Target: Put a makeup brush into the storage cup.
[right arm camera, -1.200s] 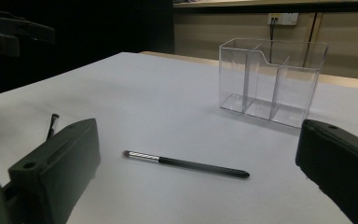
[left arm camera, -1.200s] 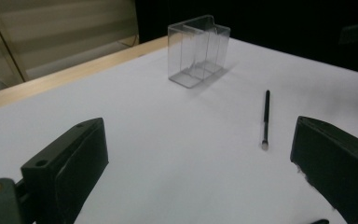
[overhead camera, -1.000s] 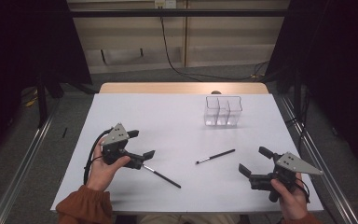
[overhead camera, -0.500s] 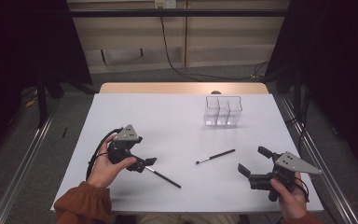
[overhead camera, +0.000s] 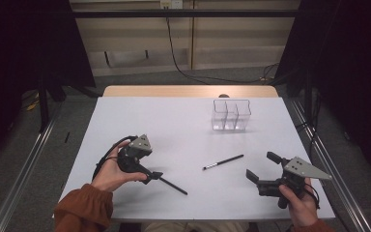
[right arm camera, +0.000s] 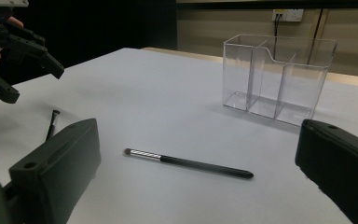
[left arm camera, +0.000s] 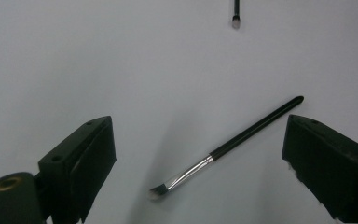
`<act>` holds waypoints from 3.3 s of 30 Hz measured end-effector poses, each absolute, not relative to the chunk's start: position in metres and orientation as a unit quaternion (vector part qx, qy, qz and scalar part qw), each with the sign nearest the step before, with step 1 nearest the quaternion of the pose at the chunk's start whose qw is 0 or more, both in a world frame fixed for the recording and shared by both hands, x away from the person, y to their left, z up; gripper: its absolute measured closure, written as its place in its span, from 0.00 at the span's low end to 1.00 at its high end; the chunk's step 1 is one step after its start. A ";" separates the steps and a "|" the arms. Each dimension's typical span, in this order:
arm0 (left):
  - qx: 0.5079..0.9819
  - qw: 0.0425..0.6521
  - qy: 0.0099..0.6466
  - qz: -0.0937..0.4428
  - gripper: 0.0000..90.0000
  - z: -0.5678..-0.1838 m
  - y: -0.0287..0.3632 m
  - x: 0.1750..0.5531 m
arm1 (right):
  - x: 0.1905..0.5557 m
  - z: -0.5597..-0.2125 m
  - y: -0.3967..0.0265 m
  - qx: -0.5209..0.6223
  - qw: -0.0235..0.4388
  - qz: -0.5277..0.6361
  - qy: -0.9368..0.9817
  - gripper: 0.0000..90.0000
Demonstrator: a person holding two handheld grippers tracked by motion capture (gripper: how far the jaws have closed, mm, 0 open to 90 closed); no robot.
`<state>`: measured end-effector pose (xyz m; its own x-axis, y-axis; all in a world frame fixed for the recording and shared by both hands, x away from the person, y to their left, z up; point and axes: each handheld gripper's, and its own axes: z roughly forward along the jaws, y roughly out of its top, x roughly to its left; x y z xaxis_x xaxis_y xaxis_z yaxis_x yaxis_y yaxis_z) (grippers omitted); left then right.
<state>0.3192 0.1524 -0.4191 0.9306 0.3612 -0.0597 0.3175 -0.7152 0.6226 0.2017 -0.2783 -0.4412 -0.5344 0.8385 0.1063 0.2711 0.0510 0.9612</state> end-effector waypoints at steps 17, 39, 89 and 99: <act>0.950 0.274 0.149 0.006 0.17 -0.435 0.144 0.323 | 0.201 -0.441 -0.279 0.410 0.256 0.553 0.678 0.00; 0.983 0.172 0.068 0.010 0.49 -0.448 0.124 0.330 | 0.202 -0.442 -0.278 0.408 0.254 0.552 0.681 0.00; 0.975 0.198 0.099 -0.021 0.93 -0.448 0.127 0.333 | 0.200 -0.443 -0.279 0.417 0.254 0.546 0.681 0.00; 0.954 0.268 0.134 -0.027 0.93 -0.441 0.134 0.337 | 0.199 -0.443 -0.279 0.418 0.255 0.546 0.680 0.00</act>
